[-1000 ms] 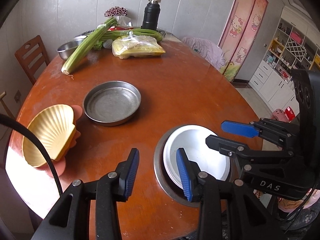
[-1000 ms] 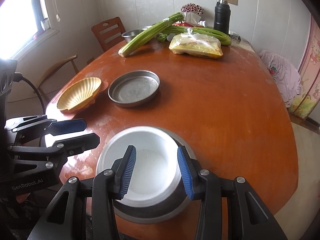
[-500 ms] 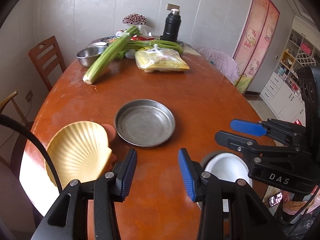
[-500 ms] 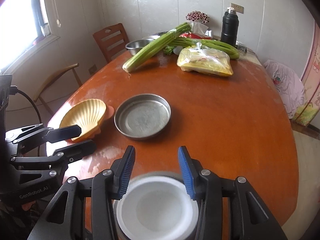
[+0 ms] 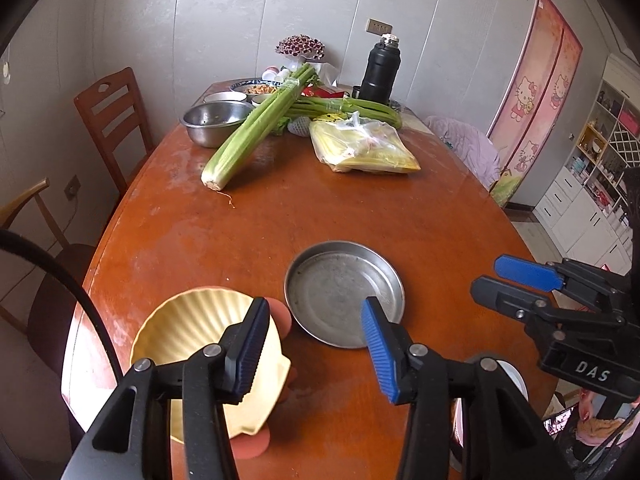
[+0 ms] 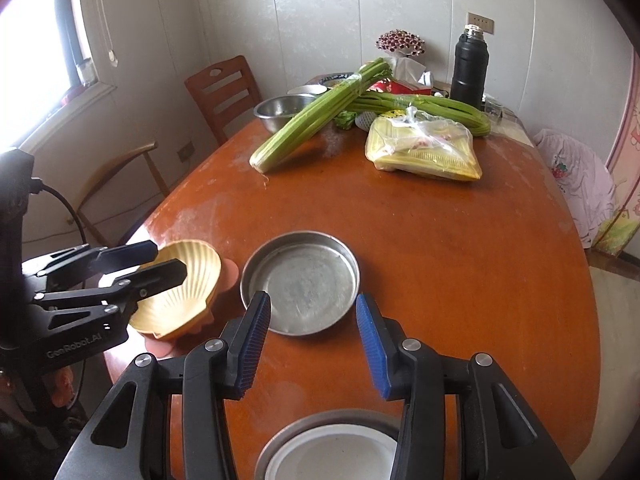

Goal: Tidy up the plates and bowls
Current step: 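Move the left tool toward the round steel tray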

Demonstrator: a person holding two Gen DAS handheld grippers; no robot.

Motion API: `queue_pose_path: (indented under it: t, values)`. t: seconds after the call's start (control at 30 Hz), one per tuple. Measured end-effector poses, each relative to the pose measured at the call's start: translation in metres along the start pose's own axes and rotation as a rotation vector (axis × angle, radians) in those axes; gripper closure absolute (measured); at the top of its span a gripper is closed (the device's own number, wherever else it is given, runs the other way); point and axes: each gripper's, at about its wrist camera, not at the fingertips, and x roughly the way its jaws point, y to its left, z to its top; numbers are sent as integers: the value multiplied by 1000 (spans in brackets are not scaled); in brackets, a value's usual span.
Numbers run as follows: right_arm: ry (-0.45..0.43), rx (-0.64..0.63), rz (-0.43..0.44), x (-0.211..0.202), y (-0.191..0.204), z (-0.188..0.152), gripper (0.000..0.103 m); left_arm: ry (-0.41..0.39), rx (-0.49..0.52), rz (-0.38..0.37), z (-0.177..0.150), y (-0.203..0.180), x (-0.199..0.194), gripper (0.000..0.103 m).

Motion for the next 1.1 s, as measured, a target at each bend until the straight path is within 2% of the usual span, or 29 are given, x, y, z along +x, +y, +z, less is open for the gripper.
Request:
queue_pose_path:
  t: [0.2,0.23,0.3,0.37,0.53,0.73,1.1]
  values:
    - [-51,19,9,-4,-4,22,56,15,17,14,13,7,12,54]
    - [-65,27,13,-5,-5,25,54,13,22,16,16,9,14,54]
    - [-88,40,28,-4,-7,31,44,21,19,26,20,12,19,53]
    - [-83,40,43,1,-8,36,40,25,19,21,24,14,24,52]
    - [19,72,72,37,-13,40,37,71,24,29,31,18,46,52]
    - [143,72,9,81,-20,30,37,120,62,43,36,13,76,52]
    - [291,95,-10,131,-34,10,37,200,126,45,37,2,119,52]
